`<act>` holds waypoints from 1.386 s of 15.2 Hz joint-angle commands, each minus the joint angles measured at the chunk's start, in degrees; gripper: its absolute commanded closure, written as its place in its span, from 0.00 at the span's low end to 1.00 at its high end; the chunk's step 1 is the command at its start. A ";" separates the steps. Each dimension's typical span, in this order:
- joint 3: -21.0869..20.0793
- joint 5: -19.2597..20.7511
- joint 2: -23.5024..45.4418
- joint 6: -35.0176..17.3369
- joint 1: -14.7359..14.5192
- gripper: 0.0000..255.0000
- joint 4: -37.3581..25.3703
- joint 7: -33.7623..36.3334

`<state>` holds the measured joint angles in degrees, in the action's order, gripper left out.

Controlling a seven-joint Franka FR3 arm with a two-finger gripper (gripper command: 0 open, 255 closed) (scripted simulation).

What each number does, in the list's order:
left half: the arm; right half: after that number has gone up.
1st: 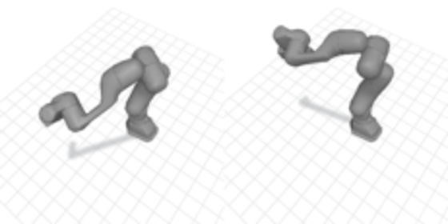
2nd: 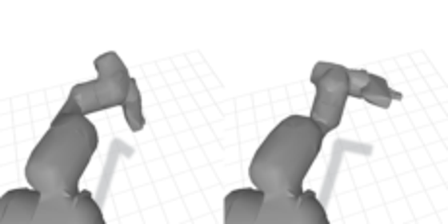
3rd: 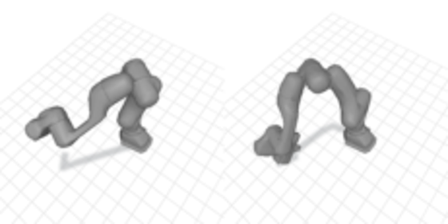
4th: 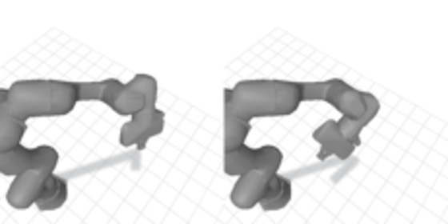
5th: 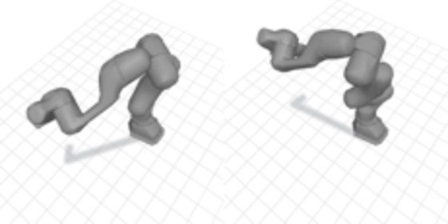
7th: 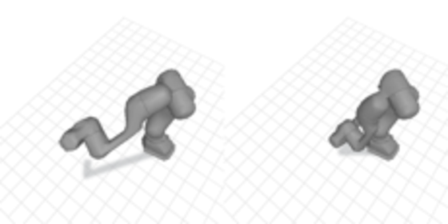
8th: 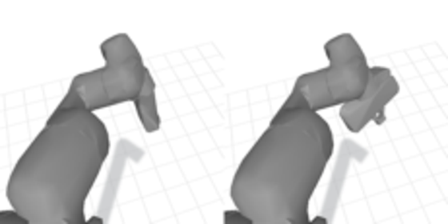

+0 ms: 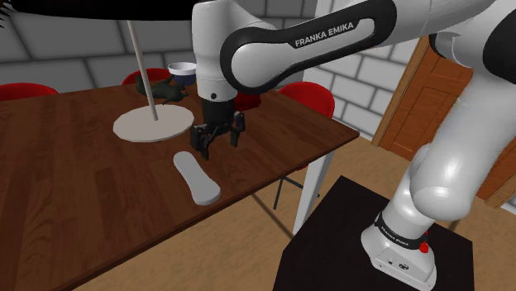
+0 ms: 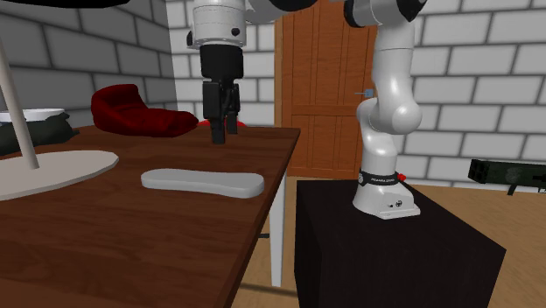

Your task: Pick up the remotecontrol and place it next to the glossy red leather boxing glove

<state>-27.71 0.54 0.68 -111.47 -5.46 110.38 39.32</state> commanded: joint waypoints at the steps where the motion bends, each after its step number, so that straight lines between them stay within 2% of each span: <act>1: -1.12 2.07 4.97 0.55 -1.25 0.00 -4.80 3.76; 5: -1.70 6.11 14.31 2.04 -4.39 0.00 -14.36 9.19; 13: -1.26 7.00 15.75 -3.28 -4.64 0.00 -10.29 9.79; 20: -1.26 7.00 15.76 -3.27 -4.64 0.00 -10.31 9.79; 21: -1.26 7.00 15.76 -3.27 -4.64 1.00 -10.31 9.79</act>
<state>-28.98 7.54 16.43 -114.75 -10.11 100.05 49.11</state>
